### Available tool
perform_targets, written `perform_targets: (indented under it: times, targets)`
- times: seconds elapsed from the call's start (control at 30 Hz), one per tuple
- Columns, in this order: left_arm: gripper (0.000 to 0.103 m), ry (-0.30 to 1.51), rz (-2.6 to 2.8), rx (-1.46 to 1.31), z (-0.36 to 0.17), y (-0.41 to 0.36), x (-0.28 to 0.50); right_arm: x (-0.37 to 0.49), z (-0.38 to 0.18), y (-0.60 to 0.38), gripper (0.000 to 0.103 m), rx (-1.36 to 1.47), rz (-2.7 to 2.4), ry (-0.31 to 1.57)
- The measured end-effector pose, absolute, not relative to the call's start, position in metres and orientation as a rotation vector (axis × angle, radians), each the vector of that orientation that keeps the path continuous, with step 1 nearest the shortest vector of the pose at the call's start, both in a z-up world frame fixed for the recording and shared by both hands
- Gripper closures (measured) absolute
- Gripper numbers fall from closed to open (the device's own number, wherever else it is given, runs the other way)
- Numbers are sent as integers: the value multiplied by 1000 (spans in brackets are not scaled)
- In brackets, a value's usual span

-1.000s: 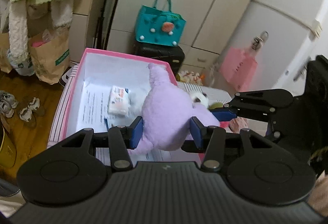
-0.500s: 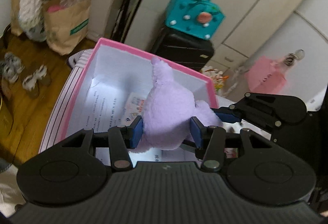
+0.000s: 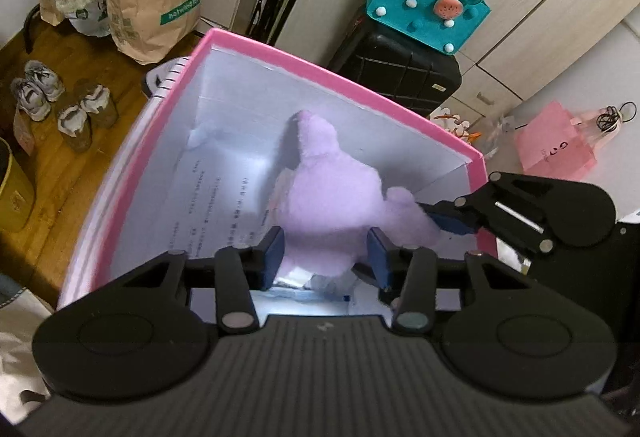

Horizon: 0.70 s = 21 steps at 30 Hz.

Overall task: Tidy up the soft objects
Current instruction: 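Lower the plush into the pink box and open both grippers, then withdraw both grippers from the pink box toward the remaining toys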

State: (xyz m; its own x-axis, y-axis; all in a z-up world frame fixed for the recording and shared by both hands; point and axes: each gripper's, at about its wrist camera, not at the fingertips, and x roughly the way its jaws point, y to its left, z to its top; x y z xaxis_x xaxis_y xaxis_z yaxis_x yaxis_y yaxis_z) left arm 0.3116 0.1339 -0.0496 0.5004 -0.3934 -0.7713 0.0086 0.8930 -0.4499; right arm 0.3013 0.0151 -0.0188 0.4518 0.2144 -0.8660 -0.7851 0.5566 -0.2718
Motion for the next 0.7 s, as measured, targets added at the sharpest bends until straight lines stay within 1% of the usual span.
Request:
perform_targets:
  times: [0.07,0.1,0.17,0.33,0.4,0.47,0.57,0.7]
  targets:
    - [67,1034,-253,-413,-54,129,316,304,-21,15,53,-761,680,894]
    - [67,1034,-248,-403,-55,126,317,302,-22,14,49,-773,669,882]
    - [67,1034,-242,-373,-57,120,318,296,-19,9,48,-779,649,855]
    - [67,995,-221,-343,-49,119,306,273,10,-15,47,-678,671,792]
    - [63,958,-234,-308,-39,120,295,264,23,-29,47,-585,691,780]
    - [62,931,-242,-260,-30,119,285,255,32,-42,47,-499,702,775]
    - [52,914,-247,-194,-16,120,267,240,41,-59,47,-382,707,766]
    - [48,889,-245,-126,1,123,242,218,45,-72,47,-313,701,754]
